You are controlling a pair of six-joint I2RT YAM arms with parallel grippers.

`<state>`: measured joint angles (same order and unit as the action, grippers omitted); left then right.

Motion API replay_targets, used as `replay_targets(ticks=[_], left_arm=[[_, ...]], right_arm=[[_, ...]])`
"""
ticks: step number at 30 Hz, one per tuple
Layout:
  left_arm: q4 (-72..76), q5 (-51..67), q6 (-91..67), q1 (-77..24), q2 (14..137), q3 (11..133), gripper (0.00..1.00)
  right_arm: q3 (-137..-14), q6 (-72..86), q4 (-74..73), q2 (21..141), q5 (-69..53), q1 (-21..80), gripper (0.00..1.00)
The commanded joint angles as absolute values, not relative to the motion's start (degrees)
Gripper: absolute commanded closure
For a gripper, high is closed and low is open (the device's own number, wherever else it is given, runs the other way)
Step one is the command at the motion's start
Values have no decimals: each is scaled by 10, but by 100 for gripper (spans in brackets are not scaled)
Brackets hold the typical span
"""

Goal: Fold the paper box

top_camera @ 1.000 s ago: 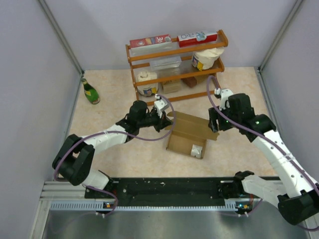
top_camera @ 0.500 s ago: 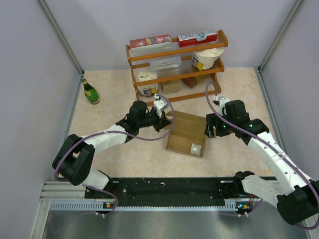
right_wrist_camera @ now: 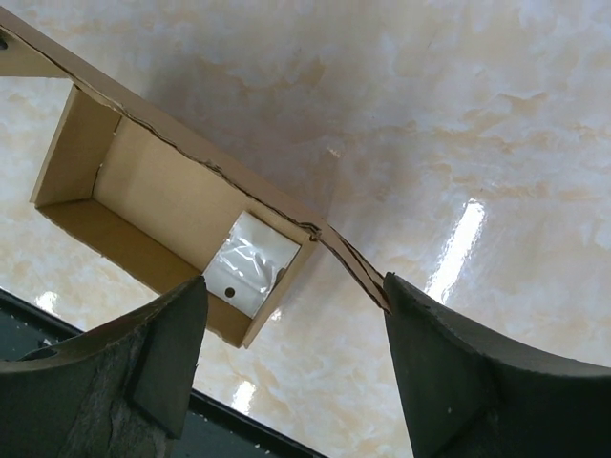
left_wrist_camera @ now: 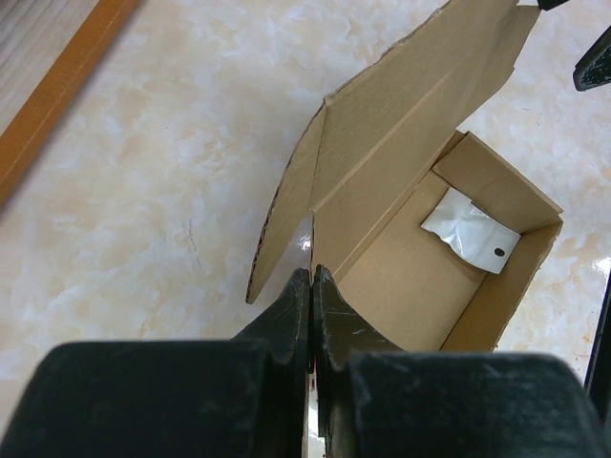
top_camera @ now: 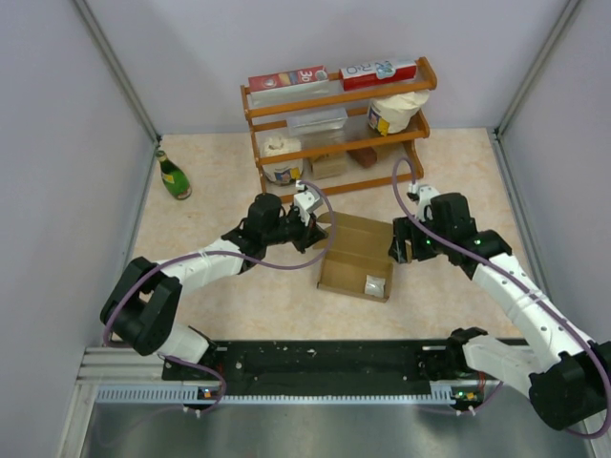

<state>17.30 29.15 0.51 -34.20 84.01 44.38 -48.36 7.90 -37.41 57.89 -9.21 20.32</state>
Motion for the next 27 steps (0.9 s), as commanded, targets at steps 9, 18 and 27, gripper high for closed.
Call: replay_targets(ticks=[9,18,27], left_arm=[[153,287,11,-338,845,460,100],[153,282,11,-338,848,460,100],[153,284,7,-338,854,464,100]], right_arm=[[-467,74,-336,592,-98,193,31],[-461,73,-329,596,-105,193,38],[-457,72,-323,594,-135,194,48]])
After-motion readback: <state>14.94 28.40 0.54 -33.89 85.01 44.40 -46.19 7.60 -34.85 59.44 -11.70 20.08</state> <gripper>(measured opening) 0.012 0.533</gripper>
